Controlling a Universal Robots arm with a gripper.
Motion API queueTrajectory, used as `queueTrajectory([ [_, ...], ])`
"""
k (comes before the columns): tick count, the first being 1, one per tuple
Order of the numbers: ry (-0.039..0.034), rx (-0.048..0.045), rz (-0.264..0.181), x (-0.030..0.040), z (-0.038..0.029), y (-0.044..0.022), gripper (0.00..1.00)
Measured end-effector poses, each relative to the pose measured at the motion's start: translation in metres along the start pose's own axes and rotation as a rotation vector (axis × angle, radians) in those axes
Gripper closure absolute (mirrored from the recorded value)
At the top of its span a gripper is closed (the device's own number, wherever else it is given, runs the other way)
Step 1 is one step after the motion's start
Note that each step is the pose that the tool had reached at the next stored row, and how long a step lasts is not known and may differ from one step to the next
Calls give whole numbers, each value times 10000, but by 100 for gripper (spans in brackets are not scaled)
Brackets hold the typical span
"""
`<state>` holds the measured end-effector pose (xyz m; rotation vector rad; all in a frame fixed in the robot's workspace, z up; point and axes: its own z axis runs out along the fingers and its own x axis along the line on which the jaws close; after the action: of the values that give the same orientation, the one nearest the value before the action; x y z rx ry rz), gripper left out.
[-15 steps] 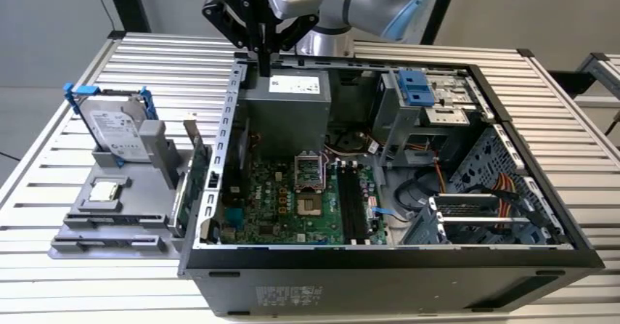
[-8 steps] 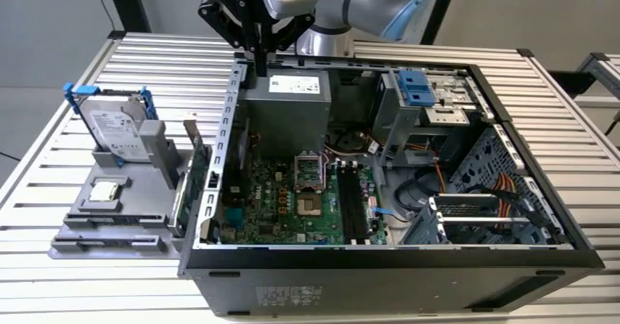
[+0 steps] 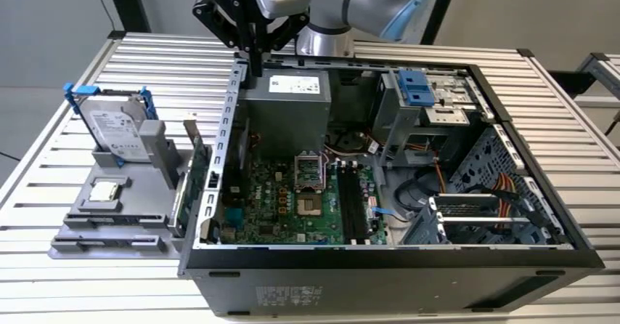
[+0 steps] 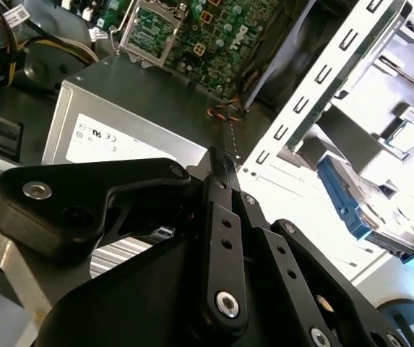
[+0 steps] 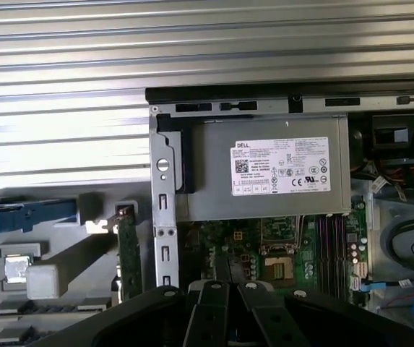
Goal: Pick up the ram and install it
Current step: 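Reach for the ram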
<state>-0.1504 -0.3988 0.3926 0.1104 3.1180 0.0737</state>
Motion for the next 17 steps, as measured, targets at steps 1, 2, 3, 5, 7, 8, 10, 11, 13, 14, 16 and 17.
queueTrajectory([
  [1, 0, 0, 0, 10, 0, -1, 100],
  [2, 0, -1, 0, 21, 0, -1, 100],
  [3, 0, 0, 0, 32, -1, -2, 100],
  [5, 0, 0, 0, 55, -1, -4, 100],
  [7, 0, 0, 0, 78, -2, -5, 100],
  [8, 1, 0, 0, 88, -2, -6, 100],
  [10, 0, -1, -1, 103, -2, -7, 100],
  [11, 0, 0, 0, 111, -2, -8, 100],
  [13, 1, 1, -1, 127, -3, -9, 100],
  [14, 1, 1, 0, 135, -3, -9, 100],
  [16, 0, -1, 0, 151, -3, -11, 100],
  [17, 0, 0, -1, 159, -3, -11, 100],
])
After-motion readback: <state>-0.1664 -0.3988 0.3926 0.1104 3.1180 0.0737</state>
